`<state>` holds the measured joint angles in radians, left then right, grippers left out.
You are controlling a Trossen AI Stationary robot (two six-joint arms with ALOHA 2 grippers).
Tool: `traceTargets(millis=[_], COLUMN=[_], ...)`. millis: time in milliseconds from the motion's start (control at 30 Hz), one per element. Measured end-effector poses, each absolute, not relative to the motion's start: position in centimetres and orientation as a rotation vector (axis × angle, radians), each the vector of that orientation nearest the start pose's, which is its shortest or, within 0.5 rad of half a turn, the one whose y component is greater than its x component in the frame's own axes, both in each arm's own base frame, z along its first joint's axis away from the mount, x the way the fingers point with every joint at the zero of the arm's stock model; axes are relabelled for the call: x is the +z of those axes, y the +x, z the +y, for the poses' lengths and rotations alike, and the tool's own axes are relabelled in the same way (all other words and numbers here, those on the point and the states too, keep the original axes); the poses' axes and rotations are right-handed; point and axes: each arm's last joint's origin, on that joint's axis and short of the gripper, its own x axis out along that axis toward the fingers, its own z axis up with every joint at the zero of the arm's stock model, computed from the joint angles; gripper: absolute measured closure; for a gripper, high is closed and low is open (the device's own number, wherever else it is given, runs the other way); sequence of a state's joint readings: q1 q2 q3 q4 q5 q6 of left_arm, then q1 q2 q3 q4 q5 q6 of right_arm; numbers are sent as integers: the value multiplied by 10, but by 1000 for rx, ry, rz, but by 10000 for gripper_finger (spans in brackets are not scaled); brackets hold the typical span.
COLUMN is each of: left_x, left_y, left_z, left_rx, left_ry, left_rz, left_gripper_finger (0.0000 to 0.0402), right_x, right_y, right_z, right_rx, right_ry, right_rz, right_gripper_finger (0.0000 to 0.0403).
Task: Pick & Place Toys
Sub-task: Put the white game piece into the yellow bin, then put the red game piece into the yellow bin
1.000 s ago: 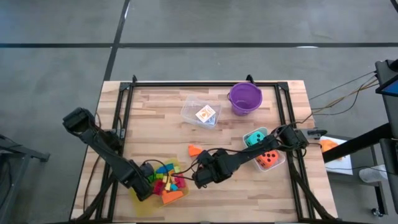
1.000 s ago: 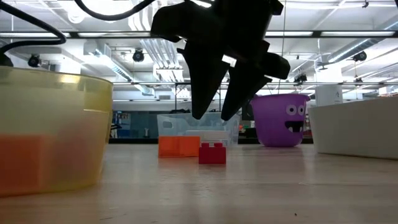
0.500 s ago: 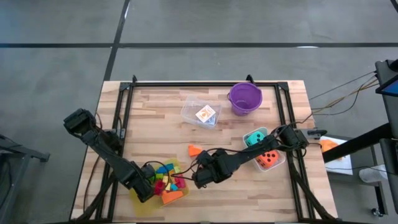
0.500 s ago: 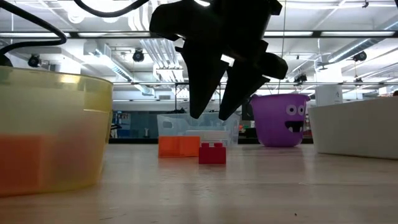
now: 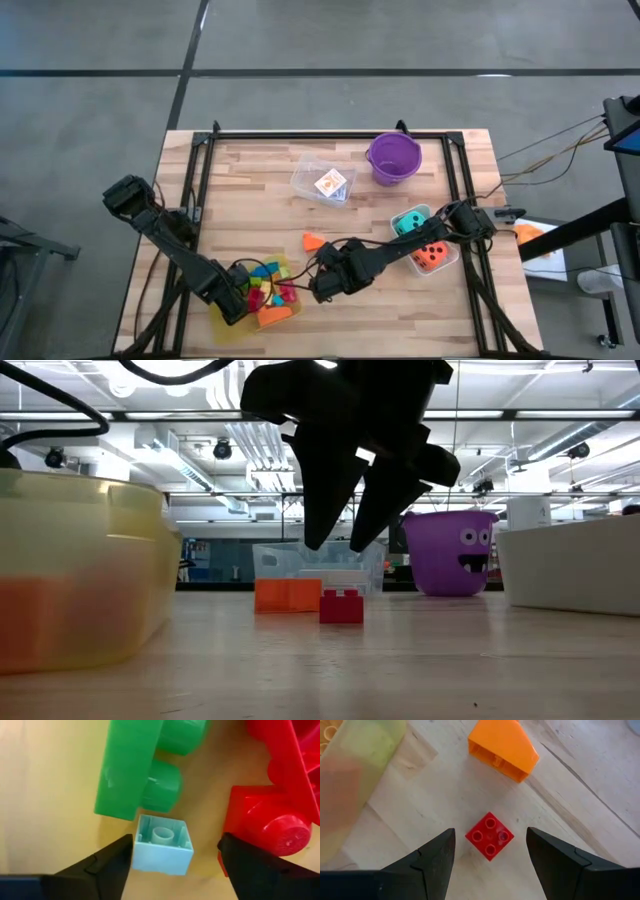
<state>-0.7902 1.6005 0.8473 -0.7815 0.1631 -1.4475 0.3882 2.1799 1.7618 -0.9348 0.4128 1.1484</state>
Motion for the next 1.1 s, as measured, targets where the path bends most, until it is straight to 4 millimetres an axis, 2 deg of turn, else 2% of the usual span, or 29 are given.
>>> traceTargets(millis=[200, 467, 833, 1100], left_x=[147, 150, 192, 210], left_y=[174, 173, 174, 162], left_z=[-181, -181, -181, -165], left_rx=[434, 415, 300, 366], left_ry=[-613, -636, -681, -639], left_rz=[1651, 1686, 1603, 1546], left_gripper_finger=[80, 75, 74, 74], right_x=[183, 183, 183, 182], right_y=[412, 411, 411, 415], right_z=[156, 157, 156, 145], right_rx=[-691, -692, -708, -715], right_ry=[462, 465, 533, 609], right_rz=[1026, 1025, 1035, 1079], right_gripper_finger=[162, 161, 161, 161])
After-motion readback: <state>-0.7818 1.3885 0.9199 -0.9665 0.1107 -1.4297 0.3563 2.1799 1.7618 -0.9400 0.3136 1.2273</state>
